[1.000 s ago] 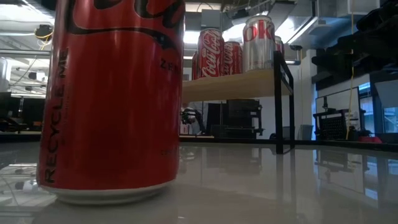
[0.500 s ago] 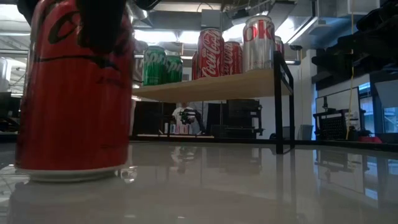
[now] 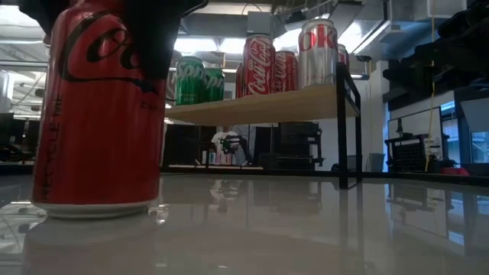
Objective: Place canned beverage on shelf
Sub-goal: Put the red-black soda can on the shelf aligned with the other red-black soda can
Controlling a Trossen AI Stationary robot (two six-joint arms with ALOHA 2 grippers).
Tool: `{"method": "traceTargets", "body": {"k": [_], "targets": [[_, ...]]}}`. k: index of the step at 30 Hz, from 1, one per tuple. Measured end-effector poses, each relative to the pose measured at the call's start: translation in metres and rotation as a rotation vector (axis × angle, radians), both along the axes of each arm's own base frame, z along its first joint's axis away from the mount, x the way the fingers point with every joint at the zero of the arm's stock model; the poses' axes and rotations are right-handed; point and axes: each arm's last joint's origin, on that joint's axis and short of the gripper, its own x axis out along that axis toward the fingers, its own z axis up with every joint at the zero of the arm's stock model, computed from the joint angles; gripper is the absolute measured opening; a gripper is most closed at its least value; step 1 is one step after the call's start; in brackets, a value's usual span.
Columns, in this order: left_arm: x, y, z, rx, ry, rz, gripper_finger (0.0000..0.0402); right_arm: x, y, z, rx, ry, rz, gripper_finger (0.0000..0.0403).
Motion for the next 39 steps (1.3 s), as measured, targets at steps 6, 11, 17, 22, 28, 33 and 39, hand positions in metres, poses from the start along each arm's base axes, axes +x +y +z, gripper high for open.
{"method": "traceTargets", "body": {"k": [6, 11, 17, 22, 28, 33, 39], "targets": [[0.000, 0.000, 0.000, -0.016, -0.005, 0.092, 0.0332, 0.000, 0.000, 0.000, 0.000, 0.000, 0.000, 0.0349], [-0.001, 0.000, 0.000, -0.016, 0.002, 0.096, 0.0331, 0.000, 0.000, 0.000, 0.000, 0.000, 0.000, 0.0349], [-0.002, 0.000, 0.000, -0.025, 0.023, 0.093, 0.0322, 0.000, 0.000, 0.000, 0.000, 0.000, 0.000, 0.0349], [-0.002, 0.000, 0.000, -0.026, 0.022, 0.092, 0.0289, 0.000, 0.000, 0.000, 0.000, 0.000, 0.000, 0.0349], [-0.002, 0.001, 0.001, -0.023, 0.018, 0.056, 0.0285, 0.000, 0.000, 0.000, 0.000, 0.000, 0.000, 0.0349], [0.002, 0.006, 0.005, -0.012, 0.019, -0.020, 0.0285, 0.000, 0.000, 0.000, 0.000, 0.000, 0.000, 0.0349], [0.010, 0.015, 0.026, 0.006, 0.004, -0.160, 0.0285, 0.000, 0.000, 0.000, 0.000, 0.000, 0.000, 0.0349]]}}
